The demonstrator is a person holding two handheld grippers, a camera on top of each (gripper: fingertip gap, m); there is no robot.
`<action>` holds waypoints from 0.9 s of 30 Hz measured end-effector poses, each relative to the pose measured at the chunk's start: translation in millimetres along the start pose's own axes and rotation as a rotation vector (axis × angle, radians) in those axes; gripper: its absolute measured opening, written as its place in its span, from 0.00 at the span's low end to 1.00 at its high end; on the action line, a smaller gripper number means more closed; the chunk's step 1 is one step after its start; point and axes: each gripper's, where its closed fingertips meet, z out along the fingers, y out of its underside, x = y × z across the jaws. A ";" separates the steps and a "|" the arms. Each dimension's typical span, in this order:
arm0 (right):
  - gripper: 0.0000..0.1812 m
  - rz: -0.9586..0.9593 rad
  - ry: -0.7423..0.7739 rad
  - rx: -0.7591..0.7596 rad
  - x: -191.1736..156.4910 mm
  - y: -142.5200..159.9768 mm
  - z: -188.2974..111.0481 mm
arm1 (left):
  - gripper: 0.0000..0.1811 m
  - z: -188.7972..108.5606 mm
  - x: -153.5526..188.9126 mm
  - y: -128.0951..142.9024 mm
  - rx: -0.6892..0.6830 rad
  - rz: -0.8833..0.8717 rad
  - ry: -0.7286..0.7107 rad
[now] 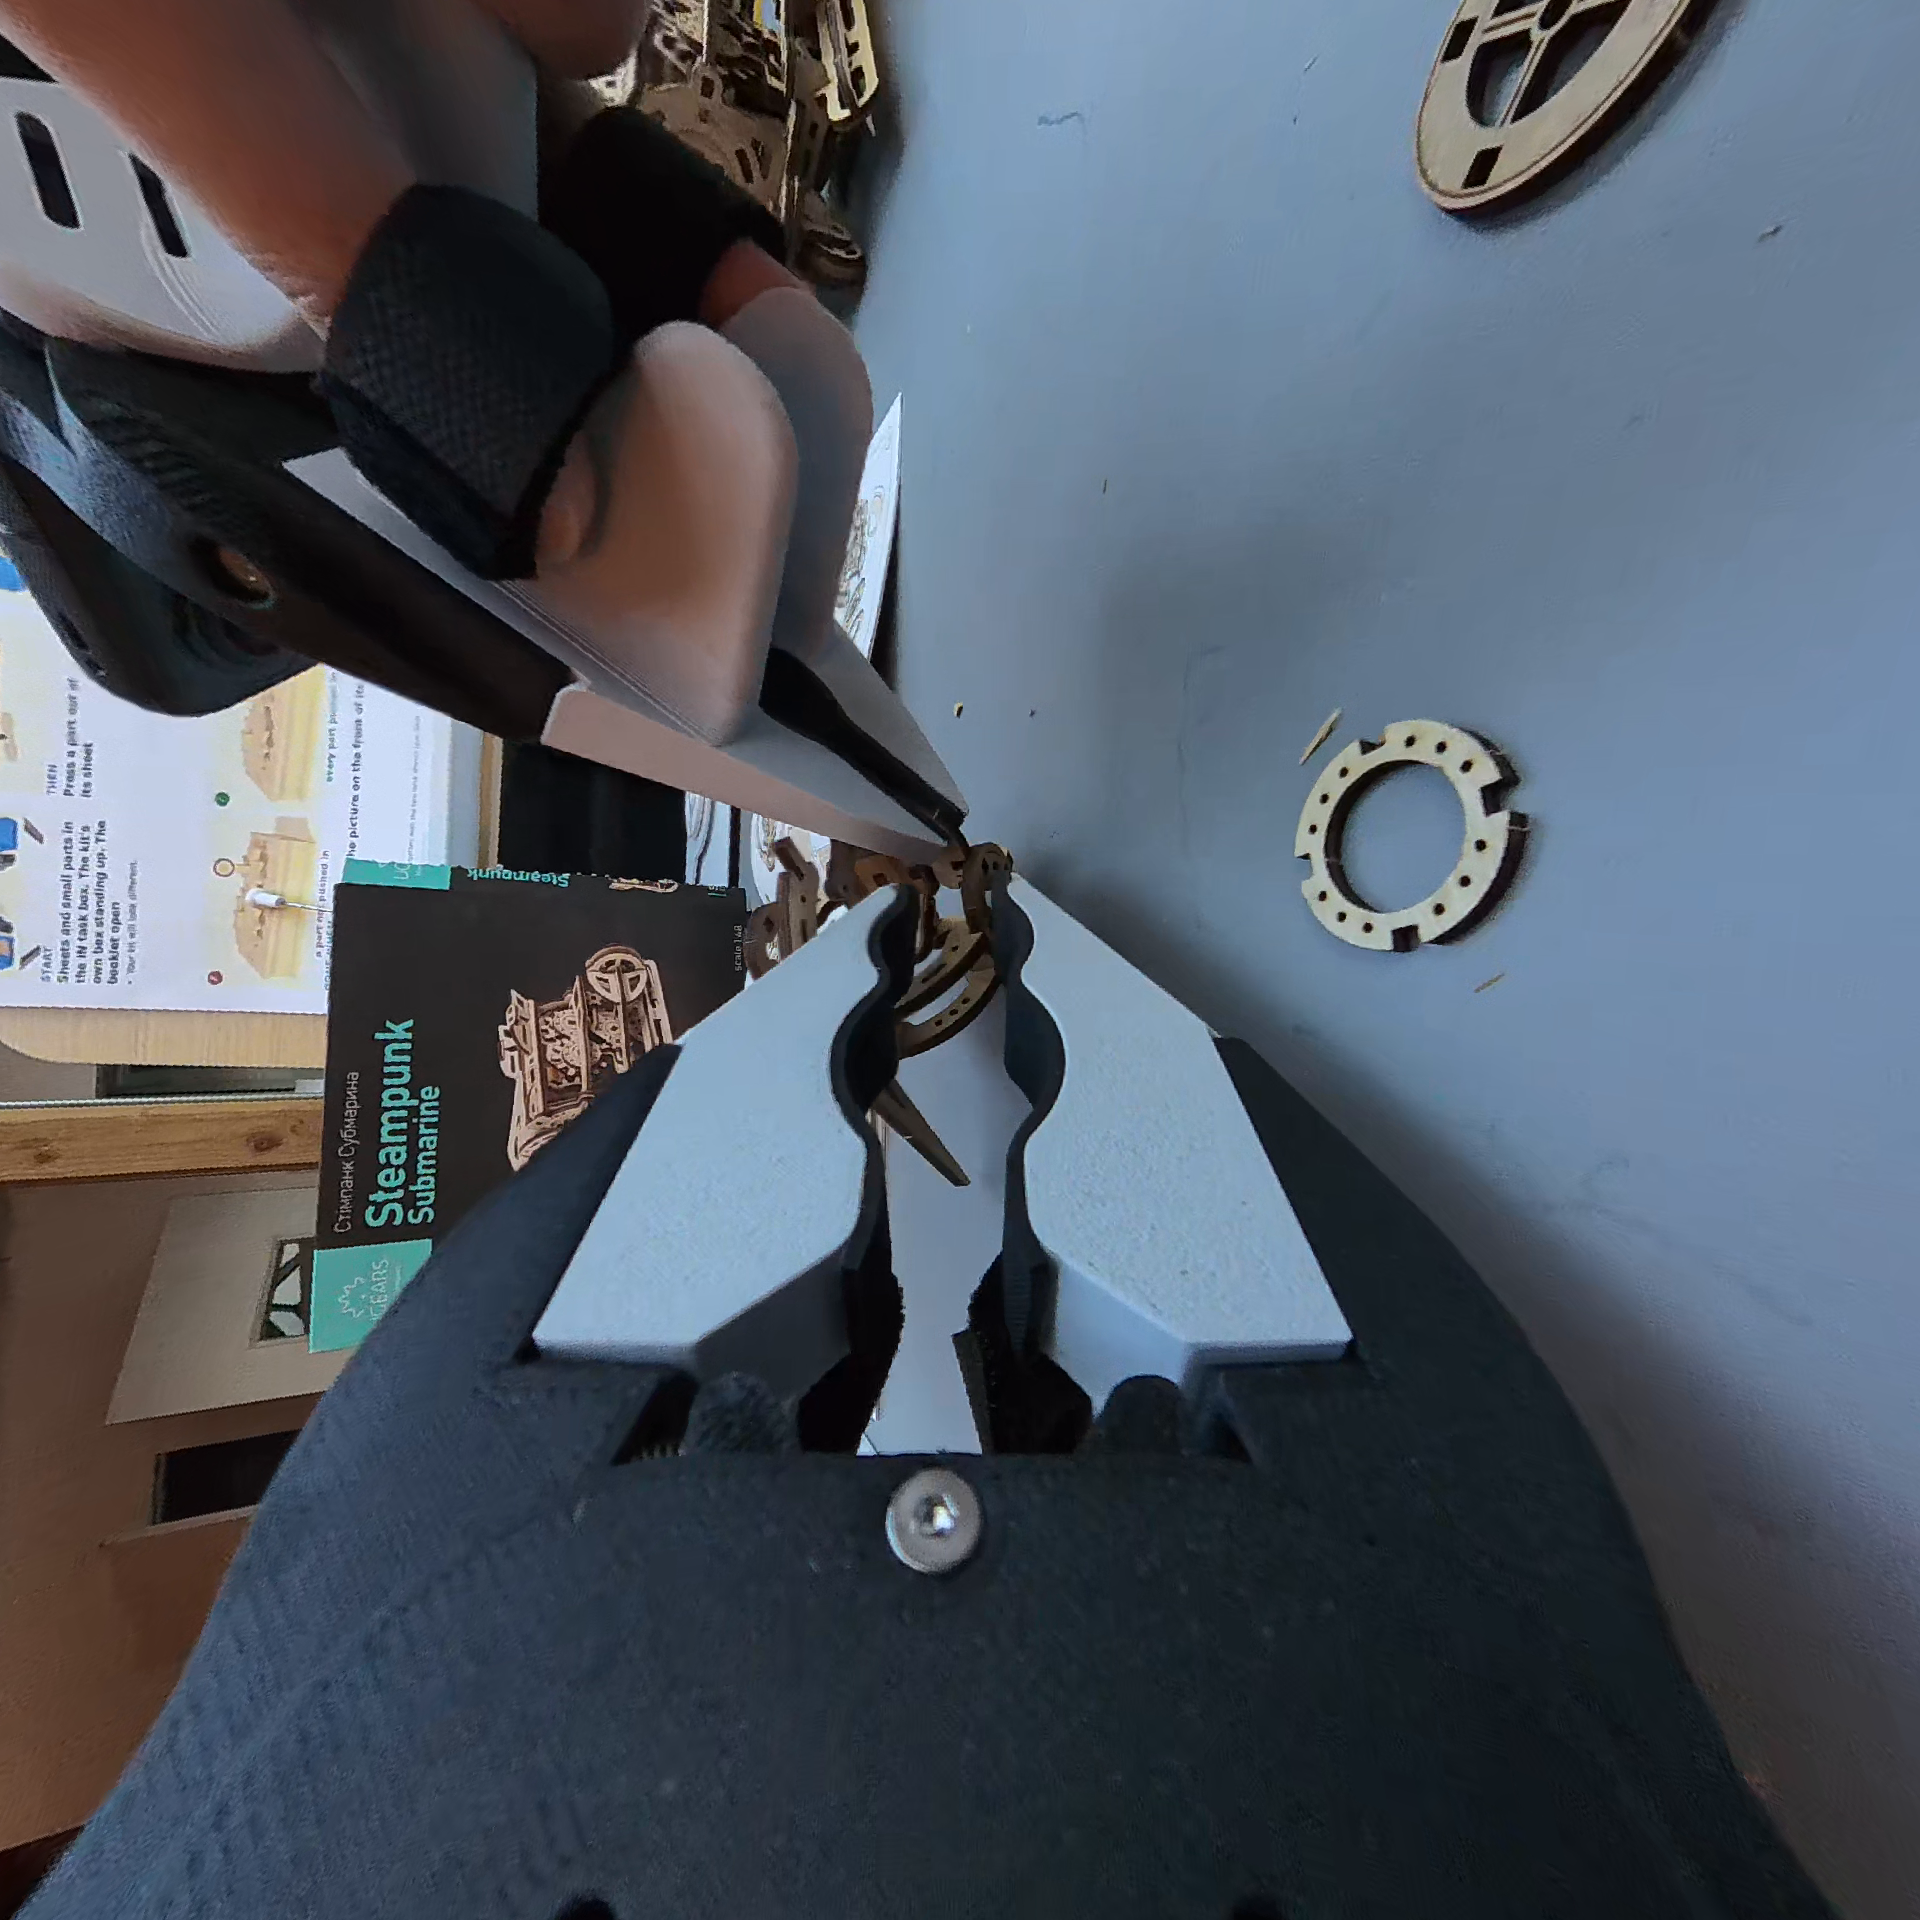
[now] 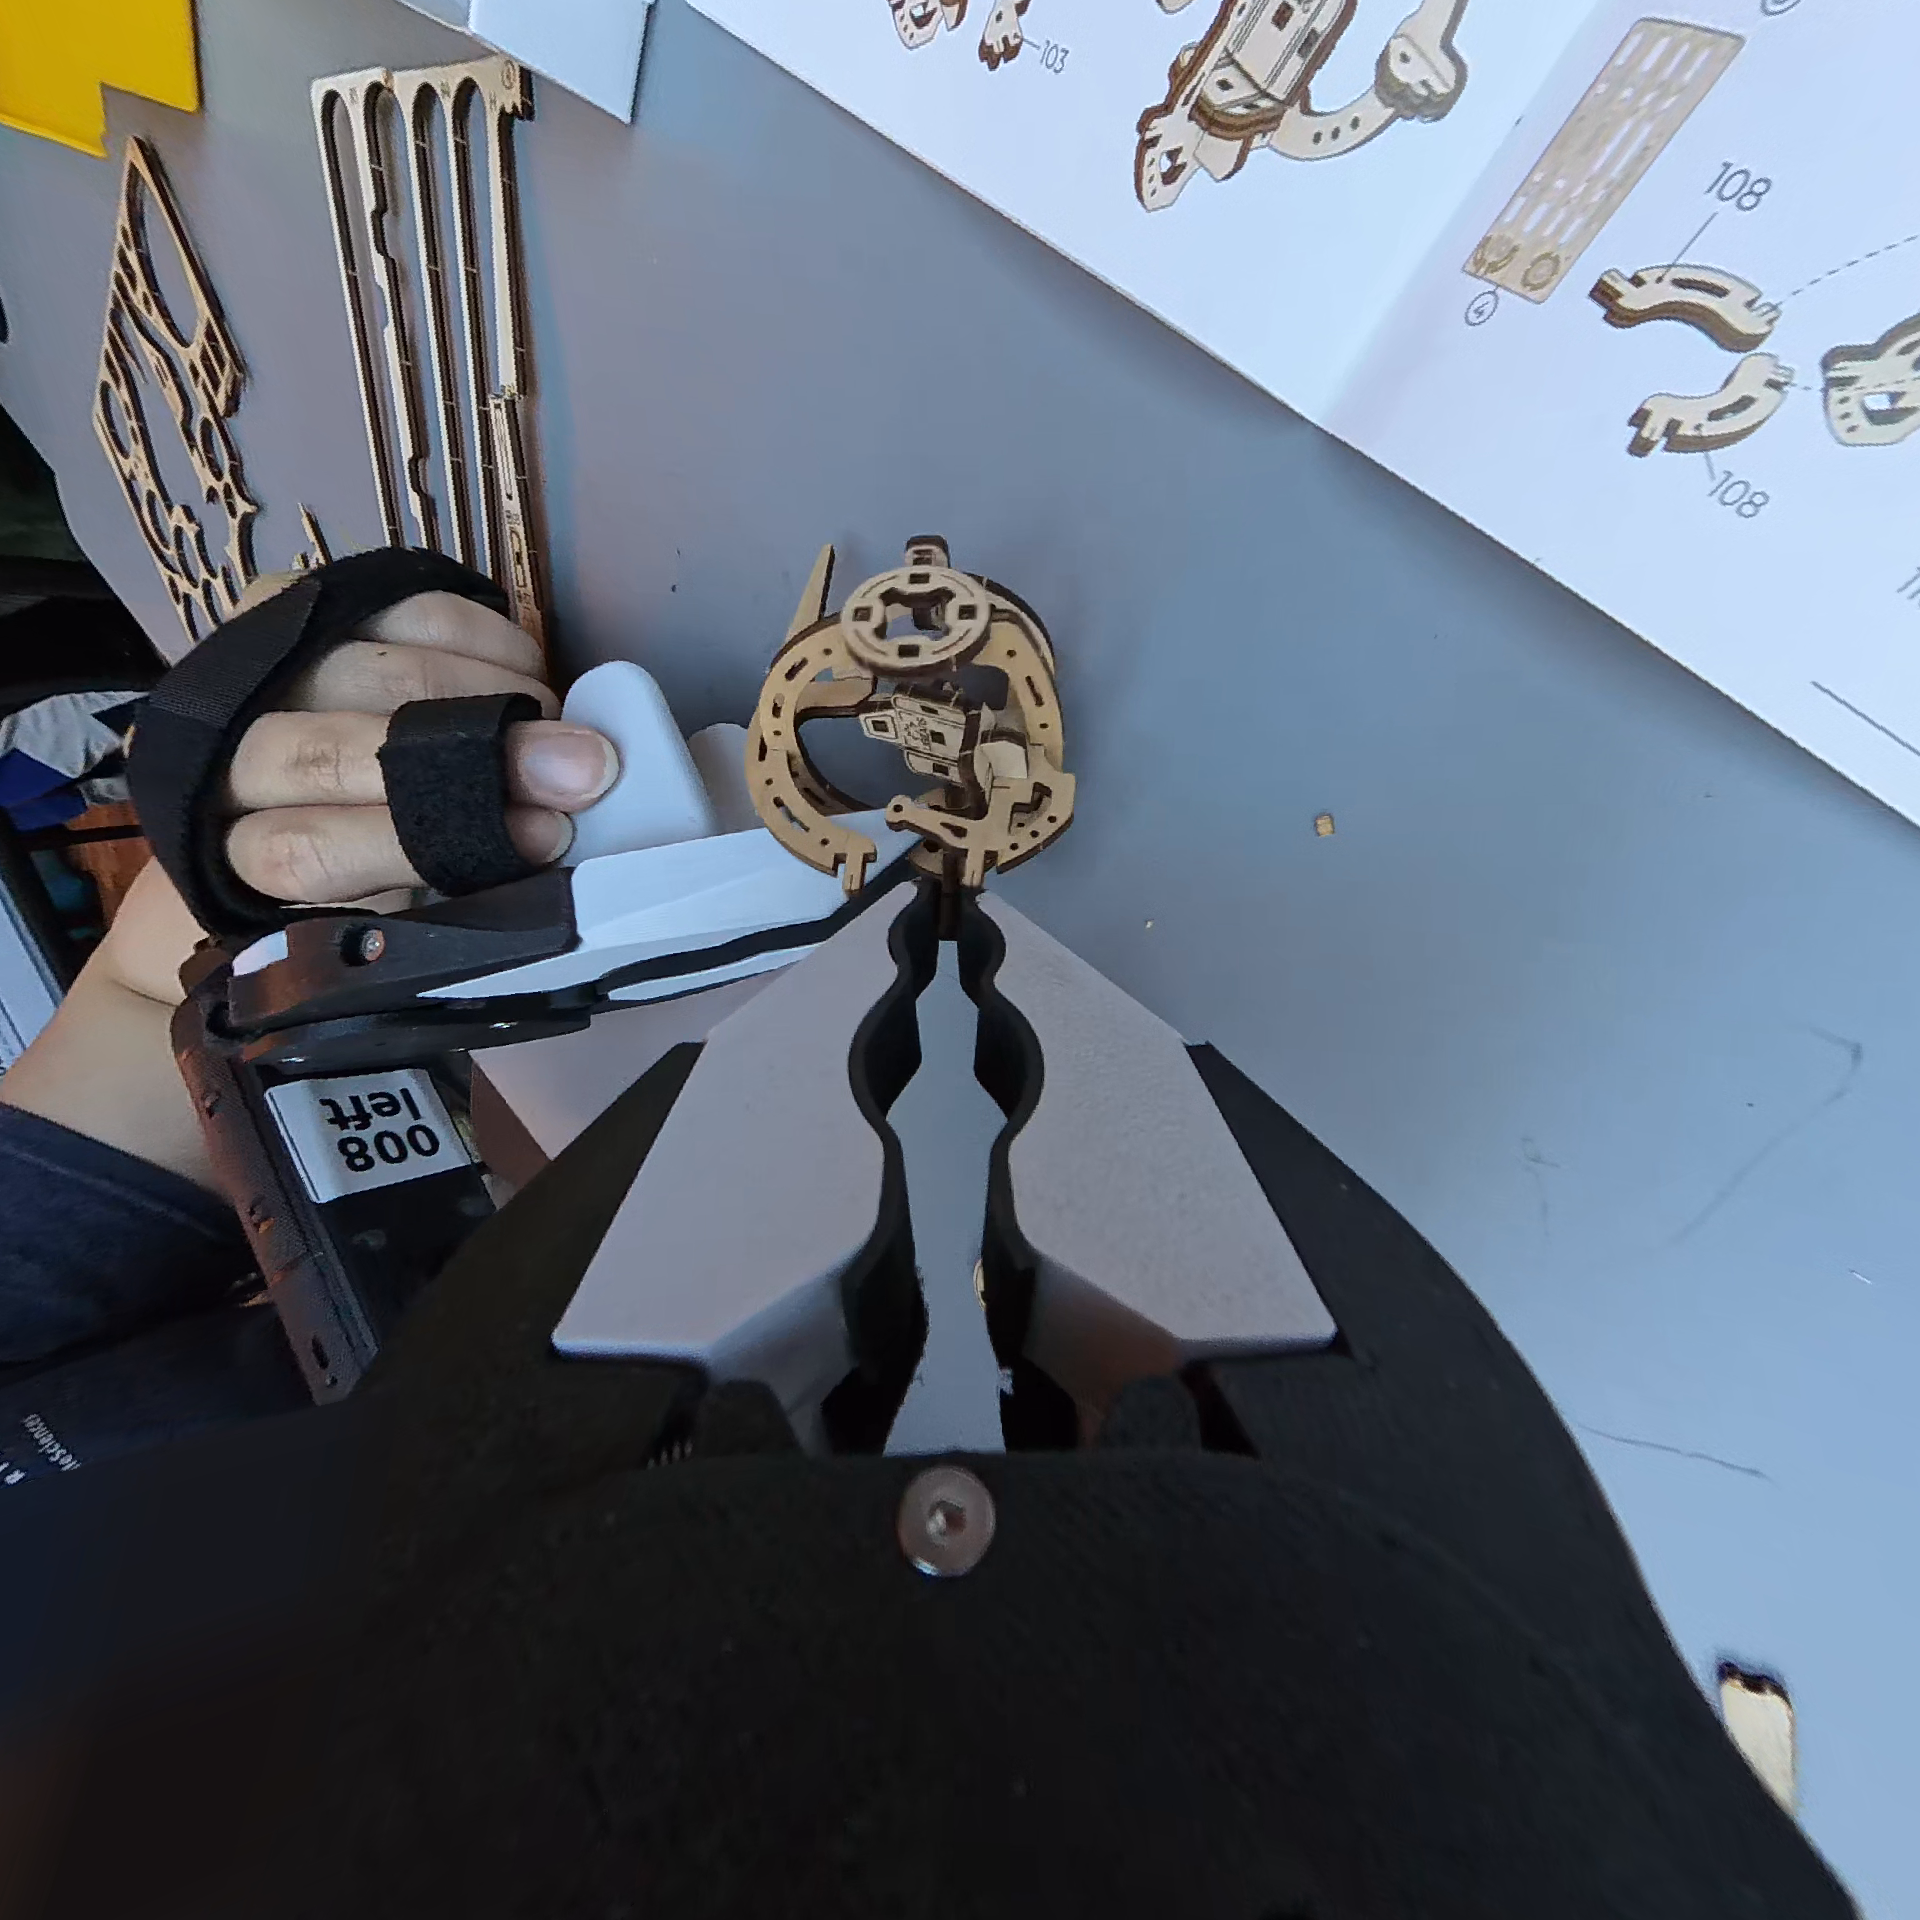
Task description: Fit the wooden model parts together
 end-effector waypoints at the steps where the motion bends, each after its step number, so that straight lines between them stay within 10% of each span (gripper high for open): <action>1: 0.01 -0.002 0.004 -0.002 0.3 0.3 -0.1 | 0.06 0.1 0.3 -0.1 0.000 0.004 -0.001; 27: 0.01 -0.150 0.040 0.019 3.8 7.1 0.6 | 0.07 4.8 5.4 -7.8 0.007 -0.054 0.014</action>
